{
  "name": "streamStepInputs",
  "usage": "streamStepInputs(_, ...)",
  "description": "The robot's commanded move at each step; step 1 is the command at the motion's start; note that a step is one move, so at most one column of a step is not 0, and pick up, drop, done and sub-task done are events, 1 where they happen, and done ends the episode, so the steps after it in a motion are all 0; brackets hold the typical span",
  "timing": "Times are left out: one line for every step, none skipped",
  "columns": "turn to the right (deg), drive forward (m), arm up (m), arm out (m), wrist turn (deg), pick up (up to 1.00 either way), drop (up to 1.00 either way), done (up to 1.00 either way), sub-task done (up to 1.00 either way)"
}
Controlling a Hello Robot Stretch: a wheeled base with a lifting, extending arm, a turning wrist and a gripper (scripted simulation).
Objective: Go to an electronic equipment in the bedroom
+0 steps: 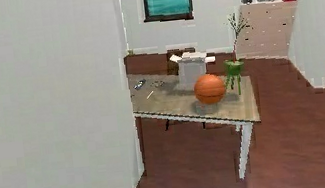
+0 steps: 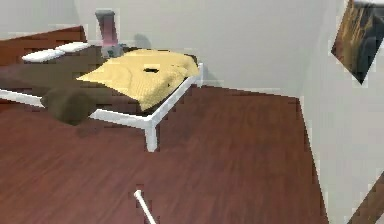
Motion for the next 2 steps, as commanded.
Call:
streamStepInputs(33.0, 0.0, 0.0, 0.0, 0.0, 0.0, 0.0, 0.0, 0.0)
streamStepInputs(0.0, 1.0, 0.0, 0.0, 0.0, 0.0, 0.0, 0.0, 0.0)
